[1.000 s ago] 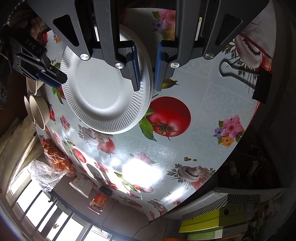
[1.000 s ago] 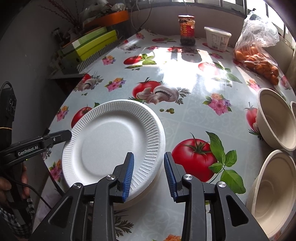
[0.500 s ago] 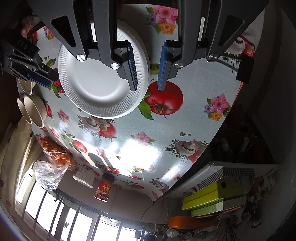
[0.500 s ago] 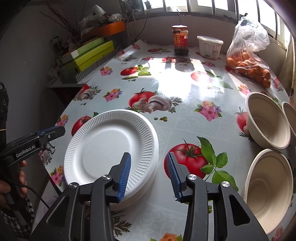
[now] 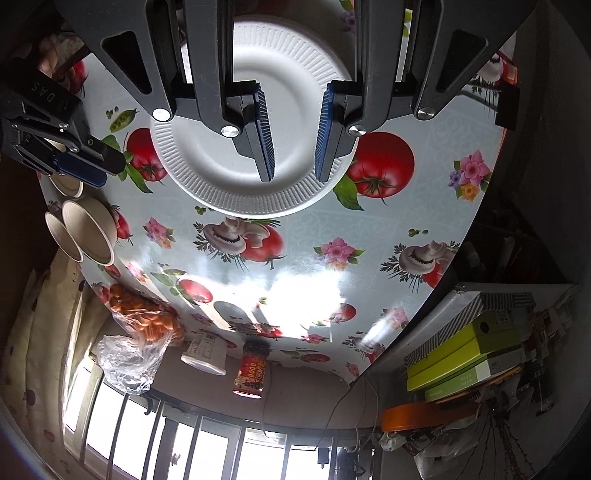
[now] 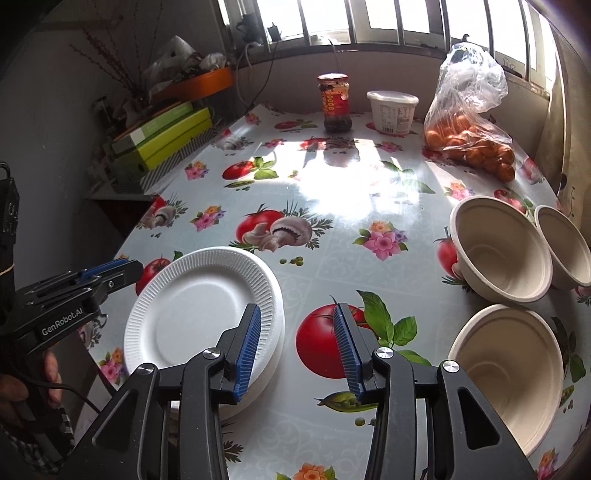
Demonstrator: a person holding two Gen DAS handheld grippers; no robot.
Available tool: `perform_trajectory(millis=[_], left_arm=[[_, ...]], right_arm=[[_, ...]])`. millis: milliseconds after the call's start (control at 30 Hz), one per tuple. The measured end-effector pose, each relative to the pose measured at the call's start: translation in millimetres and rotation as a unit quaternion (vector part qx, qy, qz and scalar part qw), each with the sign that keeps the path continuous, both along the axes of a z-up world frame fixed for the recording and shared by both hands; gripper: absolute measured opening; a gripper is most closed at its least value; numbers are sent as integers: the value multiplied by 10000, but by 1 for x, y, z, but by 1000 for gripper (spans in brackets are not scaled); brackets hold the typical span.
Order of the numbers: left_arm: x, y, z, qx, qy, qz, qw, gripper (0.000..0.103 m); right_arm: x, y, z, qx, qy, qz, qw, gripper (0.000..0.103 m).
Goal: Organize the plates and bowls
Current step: 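Lower the white plates onto the table and open both tools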
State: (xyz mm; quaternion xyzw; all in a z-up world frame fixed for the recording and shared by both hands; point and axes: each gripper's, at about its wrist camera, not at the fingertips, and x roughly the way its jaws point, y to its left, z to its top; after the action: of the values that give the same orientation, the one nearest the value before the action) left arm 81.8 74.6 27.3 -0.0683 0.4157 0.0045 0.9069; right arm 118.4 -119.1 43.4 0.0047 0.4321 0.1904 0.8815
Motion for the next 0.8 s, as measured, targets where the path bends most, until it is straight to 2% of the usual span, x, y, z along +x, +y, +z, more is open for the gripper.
perform_trajectory(millis=[367,800], left_arm=[[31,-54,10,9,-53,-576,9983,24],[61,-107,19,-27,-21,-1005,9949,24]], right_arm=[[7,-41,11,36,-156,-473,9988,42],[14,-95,28,26,-374,-980,9945,43]])
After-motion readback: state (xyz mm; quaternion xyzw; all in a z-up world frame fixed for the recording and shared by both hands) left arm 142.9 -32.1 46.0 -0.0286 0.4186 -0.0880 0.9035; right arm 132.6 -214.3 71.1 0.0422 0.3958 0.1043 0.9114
